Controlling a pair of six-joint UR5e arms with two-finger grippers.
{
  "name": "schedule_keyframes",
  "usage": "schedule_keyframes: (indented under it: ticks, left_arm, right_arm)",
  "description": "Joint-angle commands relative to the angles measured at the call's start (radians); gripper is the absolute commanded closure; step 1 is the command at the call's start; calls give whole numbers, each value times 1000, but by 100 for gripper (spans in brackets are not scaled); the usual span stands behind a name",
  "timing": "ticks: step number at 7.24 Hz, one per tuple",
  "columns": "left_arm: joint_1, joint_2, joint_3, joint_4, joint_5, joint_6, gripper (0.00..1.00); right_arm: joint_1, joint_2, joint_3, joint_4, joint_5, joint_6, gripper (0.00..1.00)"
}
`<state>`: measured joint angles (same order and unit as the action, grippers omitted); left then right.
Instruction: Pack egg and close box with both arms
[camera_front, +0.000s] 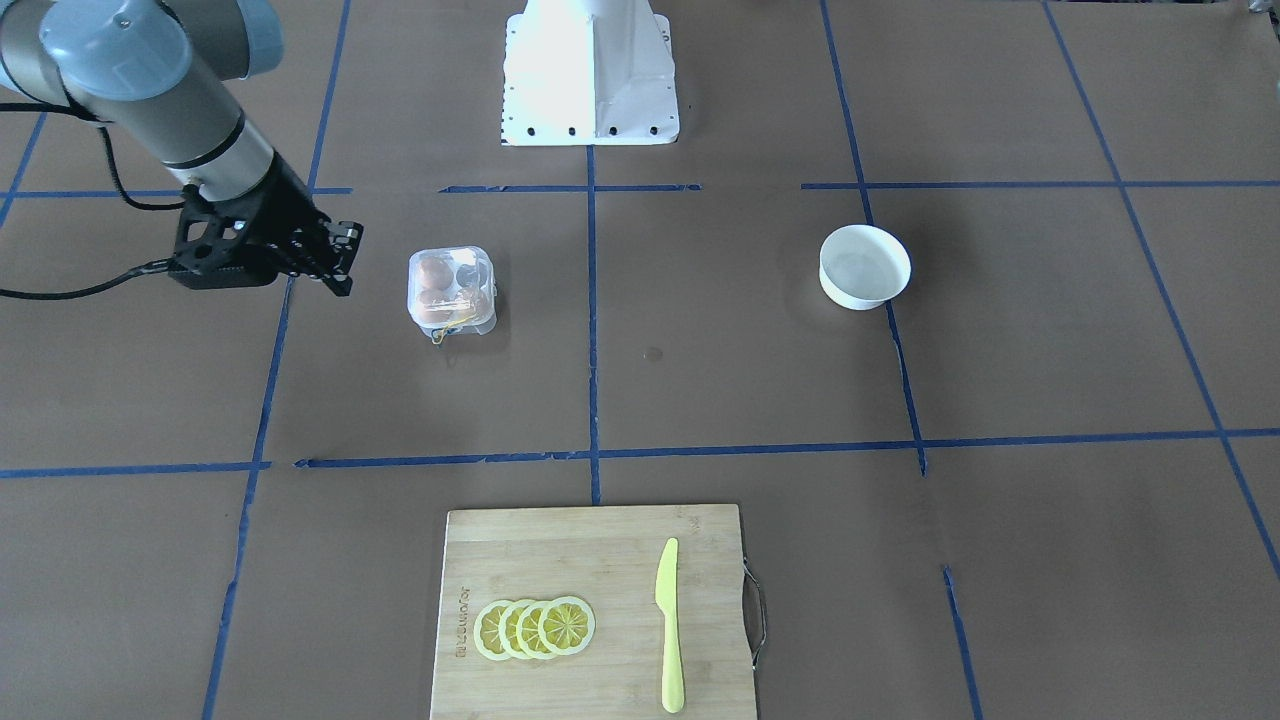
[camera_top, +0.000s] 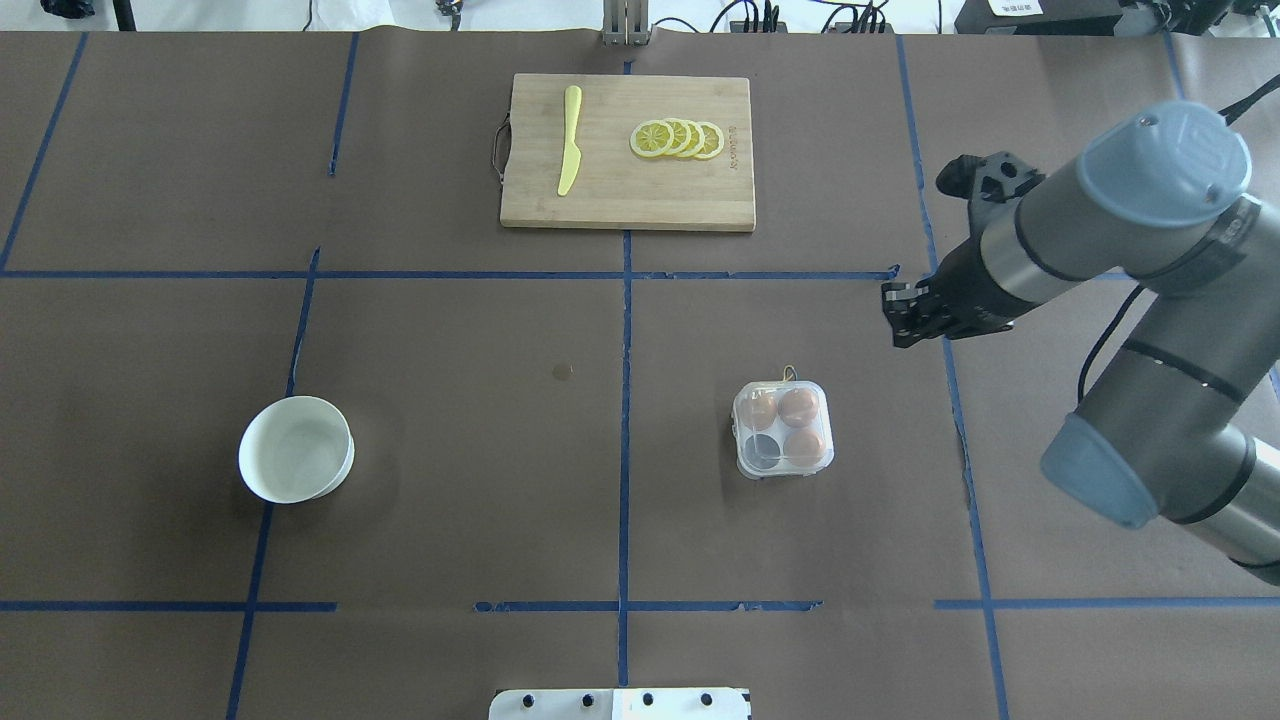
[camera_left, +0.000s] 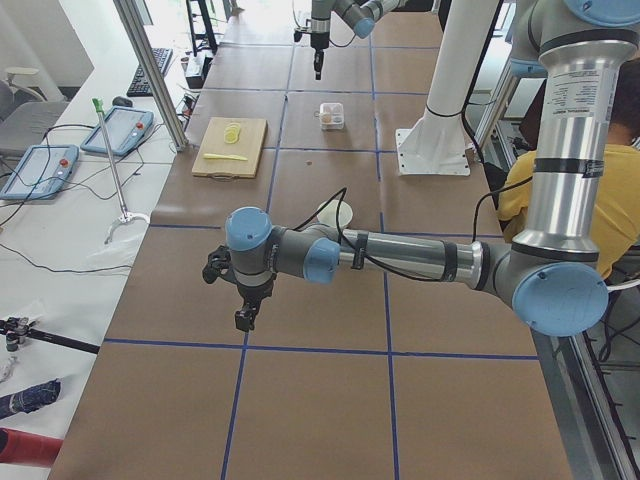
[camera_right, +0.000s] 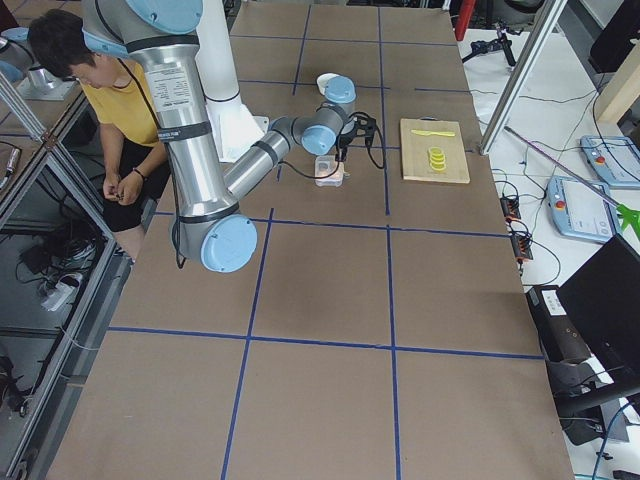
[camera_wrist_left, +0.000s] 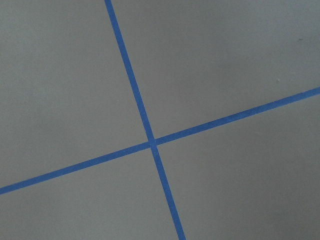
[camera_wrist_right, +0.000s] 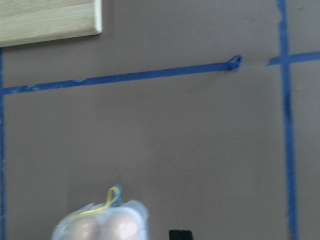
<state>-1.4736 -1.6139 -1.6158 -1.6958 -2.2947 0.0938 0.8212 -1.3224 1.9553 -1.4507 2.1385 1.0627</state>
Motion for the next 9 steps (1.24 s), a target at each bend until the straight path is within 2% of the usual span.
schedule_keyframes:
  ticks: [1, 2, 3, 5, 6, 8, 9]
  left_arm:
    - [-2, 3, -1, 1, 3, -2, 0]
    - [-1, -1, 14, 4, 3, 1, 0]
    - [-13, -1, 7, 34, 4, 41, 0]
    - [-106, -1, 1, 184, 7, 197, 0]
    - [-122, 5, 2, 208, 9, 205, 0]
    - [-123, 23, 11, 200, -2, 204, 0]
    - [-125, 29, 8, 197, -14, 205, 0]
  right_arm:
    - [193, -101, -6, -132, 18, -375, 100]
    - [284, -147, -27, -170, 56, -550, 100]
    - [402, -200, -95, -165, 95, -764, 100]
    - [583, -205, -241, -169, 121, -1051, 100]
    - [595, -205, -262, -171, 120, -1082, 85]
    - [596, -218, -259, -171, 116, -1077, 0]
    - [596, -228, -260, -166, 109, -1083, 0]
